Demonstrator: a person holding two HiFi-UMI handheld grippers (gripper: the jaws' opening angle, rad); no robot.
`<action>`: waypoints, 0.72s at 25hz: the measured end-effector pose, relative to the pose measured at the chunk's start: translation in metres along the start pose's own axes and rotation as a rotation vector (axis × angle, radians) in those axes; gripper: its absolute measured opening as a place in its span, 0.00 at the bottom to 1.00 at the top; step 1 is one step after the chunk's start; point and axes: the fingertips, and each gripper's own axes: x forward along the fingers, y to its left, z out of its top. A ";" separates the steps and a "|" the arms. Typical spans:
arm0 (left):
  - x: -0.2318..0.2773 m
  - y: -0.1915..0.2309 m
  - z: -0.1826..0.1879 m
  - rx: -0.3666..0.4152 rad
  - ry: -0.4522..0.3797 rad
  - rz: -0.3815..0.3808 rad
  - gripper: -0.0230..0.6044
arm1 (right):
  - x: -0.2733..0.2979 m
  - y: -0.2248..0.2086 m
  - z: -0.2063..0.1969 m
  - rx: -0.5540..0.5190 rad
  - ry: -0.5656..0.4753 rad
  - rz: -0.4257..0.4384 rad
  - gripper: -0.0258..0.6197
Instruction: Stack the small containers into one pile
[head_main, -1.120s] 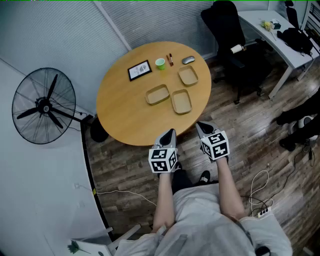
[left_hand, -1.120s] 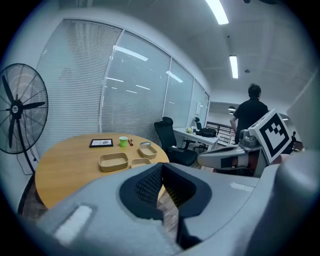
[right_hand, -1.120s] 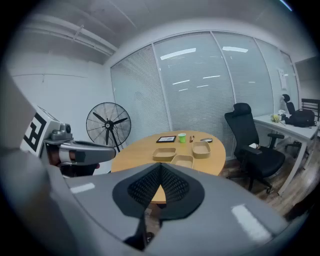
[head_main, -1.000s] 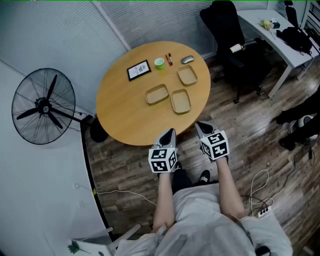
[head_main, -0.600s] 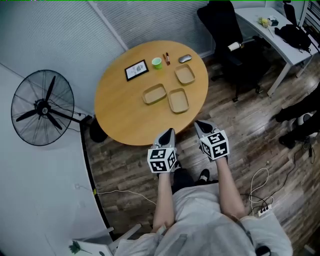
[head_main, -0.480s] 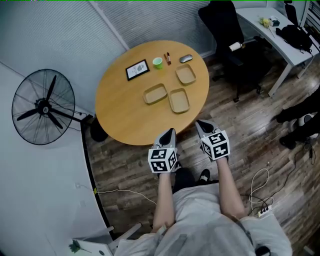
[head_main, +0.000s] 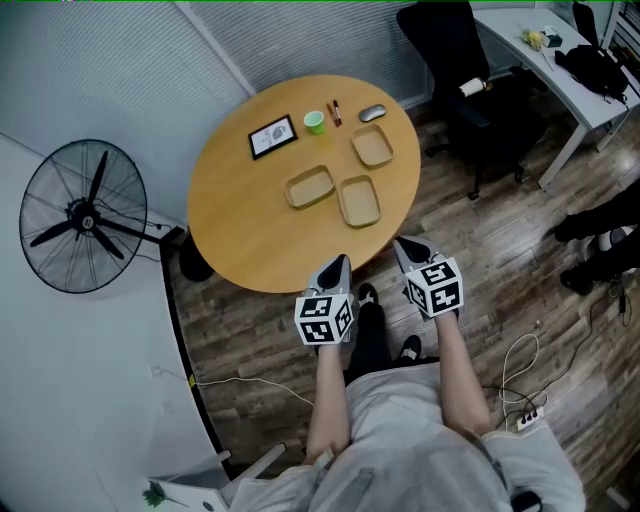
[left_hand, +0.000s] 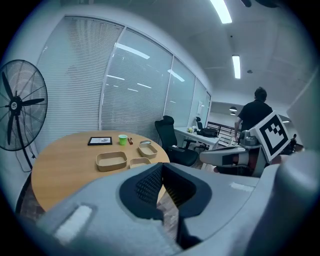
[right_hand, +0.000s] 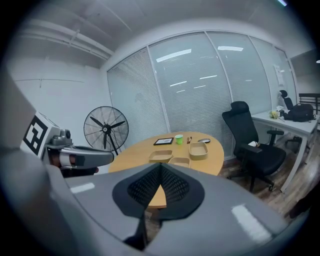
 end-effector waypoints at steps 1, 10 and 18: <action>0.004 0.003 0.002 0.001 0.001 -0.003 0.04 | 0.004 -0.002 0.002 0.002 0.001 -0.002 0.04; 0.060 0.044 0.039 -0.012 0.001 -0.016 0.04 | 0.056 -0.027 0.027 0.025 0.014 -0.011 0.04; 0.118 0.092 0.058 -0.024 0.033 -0.016 0.04 | 0.115 -0.054 0.030 0.047 0.080 -0.031 0.04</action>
